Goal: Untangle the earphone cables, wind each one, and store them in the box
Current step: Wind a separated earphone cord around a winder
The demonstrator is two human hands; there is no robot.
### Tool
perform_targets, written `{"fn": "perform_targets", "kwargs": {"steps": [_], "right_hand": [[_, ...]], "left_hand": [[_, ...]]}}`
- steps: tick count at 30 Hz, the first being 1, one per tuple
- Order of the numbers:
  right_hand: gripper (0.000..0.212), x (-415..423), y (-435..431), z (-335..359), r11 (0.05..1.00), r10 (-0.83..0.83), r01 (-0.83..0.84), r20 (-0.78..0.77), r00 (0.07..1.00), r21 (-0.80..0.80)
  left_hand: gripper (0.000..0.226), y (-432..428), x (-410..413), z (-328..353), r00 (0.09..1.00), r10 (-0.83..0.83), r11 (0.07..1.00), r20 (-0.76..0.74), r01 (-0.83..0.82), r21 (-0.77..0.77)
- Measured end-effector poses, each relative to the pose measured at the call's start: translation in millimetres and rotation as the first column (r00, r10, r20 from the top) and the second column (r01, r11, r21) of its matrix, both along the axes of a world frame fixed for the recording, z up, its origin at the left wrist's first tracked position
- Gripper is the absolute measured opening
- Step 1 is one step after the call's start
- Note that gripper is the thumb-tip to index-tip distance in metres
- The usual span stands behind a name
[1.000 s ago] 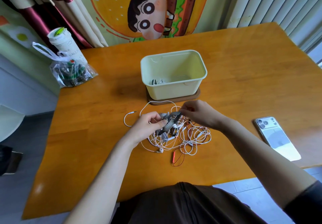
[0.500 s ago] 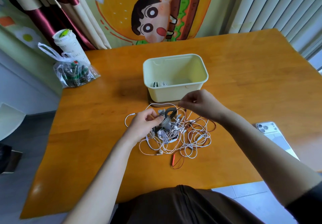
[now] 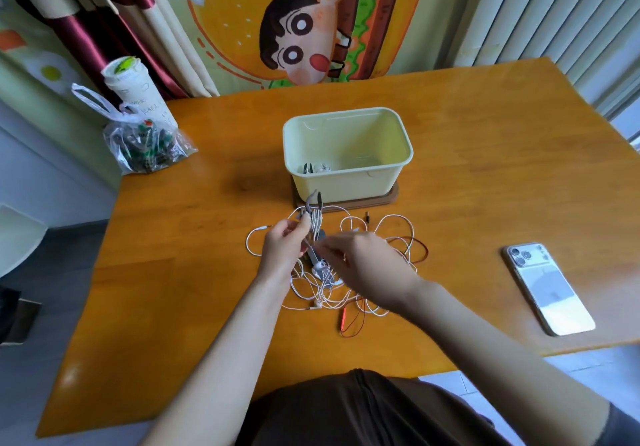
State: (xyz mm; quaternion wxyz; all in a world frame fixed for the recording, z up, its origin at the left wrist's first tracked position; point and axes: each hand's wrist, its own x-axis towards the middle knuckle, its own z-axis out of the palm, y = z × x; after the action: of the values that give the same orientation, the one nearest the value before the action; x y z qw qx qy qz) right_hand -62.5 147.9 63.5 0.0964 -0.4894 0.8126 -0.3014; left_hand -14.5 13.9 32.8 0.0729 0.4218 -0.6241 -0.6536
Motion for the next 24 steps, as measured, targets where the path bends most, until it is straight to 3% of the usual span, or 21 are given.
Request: {"fn": "perform_targets", "kwargs": {"steps": [3,6,10,15,21,24], "right_hand": [[0.032,20,0,-17,1.000,0.012,-0.012,0.038,0.999,-0.010],[0.034,21,6,-26,0.998,-0.048,0.051,0.090,0.995,-0.028],[0.027,17,16,-31,0.993,-0.104,0.106,0.064,0.993,-0.044],[0.022,20,20,-36,0.988,-0.155,0.156,0.064,0.986,-0.016],[0.029,-14,24,-34,0.939,-0.340,0.328,0.136,0.931,0.104],[0.028,-35,26,-25,0.934,-0.346,0.332,0.110,0.932,0.129]], "left_hand": [[0.024,3,-11,8,0.983,0.184,0.934,0.007,-0.178,0.309],[0.025,3,-12,15,0.972,0.234,0.833,0.028,-0.215,0.510],[0.026,6,-6,19,0.966,0.259,0.781,0.001,-0.210,0.589],[0.027,10,-3,24,0.972,0.234,0.781,-0.017,-0.178,0.598],[0.024,10,6,34,0.984,-0.042,0.794,-0.175,0.139,0.591],[0.020,3,14,30,0.924,-0.352,0.820,-0.150,0.382,0.425]]}}
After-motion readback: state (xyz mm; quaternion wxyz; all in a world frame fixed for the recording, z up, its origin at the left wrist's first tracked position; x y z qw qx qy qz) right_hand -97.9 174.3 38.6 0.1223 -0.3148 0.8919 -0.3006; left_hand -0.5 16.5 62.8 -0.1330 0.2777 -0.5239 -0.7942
